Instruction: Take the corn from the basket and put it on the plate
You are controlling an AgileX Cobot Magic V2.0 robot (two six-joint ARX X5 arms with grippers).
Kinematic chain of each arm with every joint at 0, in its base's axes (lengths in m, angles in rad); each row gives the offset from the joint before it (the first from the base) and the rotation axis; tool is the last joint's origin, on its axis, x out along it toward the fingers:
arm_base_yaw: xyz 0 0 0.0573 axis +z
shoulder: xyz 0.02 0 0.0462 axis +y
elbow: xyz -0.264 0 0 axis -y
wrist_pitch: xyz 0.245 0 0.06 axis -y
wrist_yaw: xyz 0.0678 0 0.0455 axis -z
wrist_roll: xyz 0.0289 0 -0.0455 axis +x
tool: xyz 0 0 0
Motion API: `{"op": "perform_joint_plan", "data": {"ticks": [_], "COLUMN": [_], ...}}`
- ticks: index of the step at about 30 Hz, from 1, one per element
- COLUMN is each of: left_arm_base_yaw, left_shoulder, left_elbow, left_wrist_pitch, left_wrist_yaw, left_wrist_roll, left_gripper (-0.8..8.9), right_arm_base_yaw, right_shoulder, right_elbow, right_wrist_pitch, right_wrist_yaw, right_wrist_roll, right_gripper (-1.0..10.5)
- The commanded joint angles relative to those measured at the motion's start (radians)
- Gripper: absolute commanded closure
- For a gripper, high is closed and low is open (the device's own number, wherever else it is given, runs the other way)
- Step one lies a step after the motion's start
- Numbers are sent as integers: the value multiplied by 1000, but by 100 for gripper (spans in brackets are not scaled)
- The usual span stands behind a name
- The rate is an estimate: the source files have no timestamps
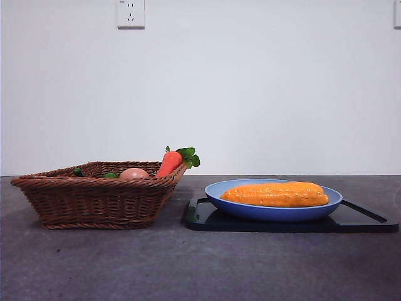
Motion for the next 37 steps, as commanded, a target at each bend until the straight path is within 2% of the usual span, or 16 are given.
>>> {"op": "perform_joint_plan", "data": {"ticks": [1, 7, 37], "left_arm_base_yaw": [2, 2, 2], "left_shoulder": [-1, -1, -1], "left_elbow": [-26, -26, -26], "left_wrist_pitch": [-7, -7, -7], "left_wrist_yaw": [-2, -2, -2], "left_wrist_roll": [-2, -2, -2], "left_gripper": [809, 809, 809], "right_arm_base_yaw": [-1, 0, 0], "right_shoulder": [-16, -16, -16], "right_elbow": [-6, -6, -6], "right_wrist_pitch": [-33, -153, -128], "right_wrist_yaw": [0, -1, 0], "right_wrist_roll": [3, 9, 14], "right_gripper": [944, 944, 945]}}
